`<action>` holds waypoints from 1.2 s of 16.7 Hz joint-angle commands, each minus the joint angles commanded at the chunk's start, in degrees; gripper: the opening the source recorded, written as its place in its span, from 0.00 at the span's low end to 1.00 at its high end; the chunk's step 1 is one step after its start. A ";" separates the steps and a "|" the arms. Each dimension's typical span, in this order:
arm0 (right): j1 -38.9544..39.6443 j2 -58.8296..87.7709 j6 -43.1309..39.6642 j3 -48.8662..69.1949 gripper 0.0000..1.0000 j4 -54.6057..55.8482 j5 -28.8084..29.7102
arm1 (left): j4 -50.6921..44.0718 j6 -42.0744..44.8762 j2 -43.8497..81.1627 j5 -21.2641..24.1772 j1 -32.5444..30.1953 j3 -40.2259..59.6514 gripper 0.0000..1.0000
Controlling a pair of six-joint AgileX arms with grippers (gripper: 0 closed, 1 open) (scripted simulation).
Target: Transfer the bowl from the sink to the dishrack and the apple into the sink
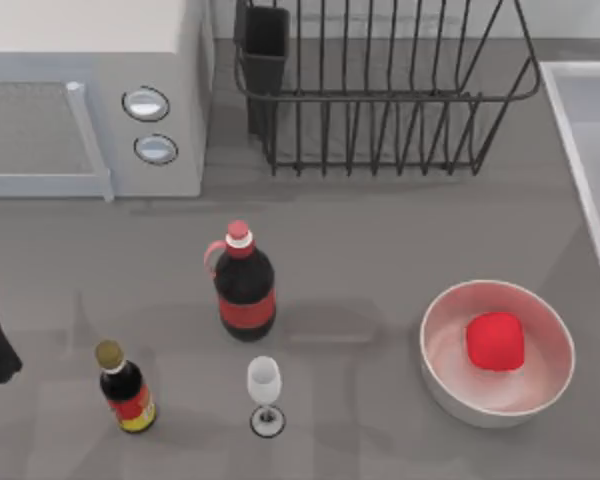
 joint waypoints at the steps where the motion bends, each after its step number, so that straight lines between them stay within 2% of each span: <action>1: 0.01 0.53 0.02 -0.47 1.00 1.00 0.01 | 0.00 0.00 0.00 0.00 0.00 0.00 1.00; 5: 0.02 0.80 0.03 -0.71 1.00 1.50 0.01 | 0.00 0.00 0.00 0.00 0.00 0.00 1.00; 18: 0.02 0.80 0.03 -0.71 0.02 1.50 0.01 | 0.00 0.00 0.00 0.00 0.00 0.00 1.00; 20: 0.02 0.80 0.03 -0.71 0.00 1.50 0.01 | 0.00 0.00 0.00 0.00 0.00 0.00 1.00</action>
